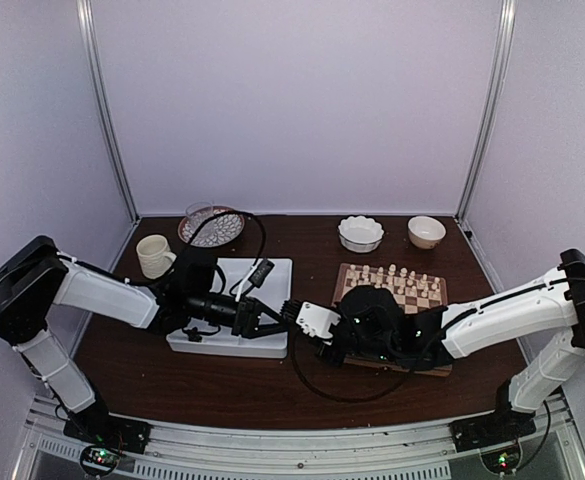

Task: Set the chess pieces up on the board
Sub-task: Pass from the right arm to the left

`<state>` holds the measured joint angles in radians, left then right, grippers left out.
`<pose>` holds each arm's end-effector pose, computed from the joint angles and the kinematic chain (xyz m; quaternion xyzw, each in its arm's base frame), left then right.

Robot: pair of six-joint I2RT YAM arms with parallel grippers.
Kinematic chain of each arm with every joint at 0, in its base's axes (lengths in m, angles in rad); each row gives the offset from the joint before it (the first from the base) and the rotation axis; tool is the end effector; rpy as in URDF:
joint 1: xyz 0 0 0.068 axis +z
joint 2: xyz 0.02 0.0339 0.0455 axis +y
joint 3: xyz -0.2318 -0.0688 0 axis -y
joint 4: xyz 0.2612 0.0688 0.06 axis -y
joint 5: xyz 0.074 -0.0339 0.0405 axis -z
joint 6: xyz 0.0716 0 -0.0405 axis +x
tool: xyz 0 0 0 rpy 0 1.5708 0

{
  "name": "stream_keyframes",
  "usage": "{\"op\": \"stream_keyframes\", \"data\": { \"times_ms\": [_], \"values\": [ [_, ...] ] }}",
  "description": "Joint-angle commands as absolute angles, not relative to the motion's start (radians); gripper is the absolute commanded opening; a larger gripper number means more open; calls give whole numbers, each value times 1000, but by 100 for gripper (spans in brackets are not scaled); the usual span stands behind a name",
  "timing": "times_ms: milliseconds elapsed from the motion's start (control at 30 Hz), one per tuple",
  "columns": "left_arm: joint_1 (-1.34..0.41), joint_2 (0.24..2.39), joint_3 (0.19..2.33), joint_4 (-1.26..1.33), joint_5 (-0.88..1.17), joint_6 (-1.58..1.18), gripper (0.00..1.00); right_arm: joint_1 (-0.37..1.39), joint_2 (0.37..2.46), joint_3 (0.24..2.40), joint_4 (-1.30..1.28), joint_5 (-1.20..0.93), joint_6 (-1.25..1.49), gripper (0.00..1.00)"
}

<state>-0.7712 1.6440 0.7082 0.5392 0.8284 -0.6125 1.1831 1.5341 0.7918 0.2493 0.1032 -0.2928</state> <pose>0.2164 -0.2839 0.1227 0.2827 0.7421 -0.5815 0.1767 0.1476 0.3420 0.1441 -0.5571 0.6520 0.1807 0.4816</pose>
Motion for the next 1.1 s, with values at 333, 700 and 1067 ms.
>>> {"op": "stream_keyframes", "data": {
  "times_ms": [333, 700, 1067],
  "values": [
    [-773, 1675, 750, 591, 868, -636, 34, 1198, 1559, 806, 272, 95, -302, 12],
    [-776, 1686, 761, 575, 866, -633, 31, 1200, 1567, 814, 269, 102, -299, 11],
    [-778, 1694, 776, 540, 867, -618, 34, 1200, 1551, 801, 284, 111, -297, 11]
  ]
}}
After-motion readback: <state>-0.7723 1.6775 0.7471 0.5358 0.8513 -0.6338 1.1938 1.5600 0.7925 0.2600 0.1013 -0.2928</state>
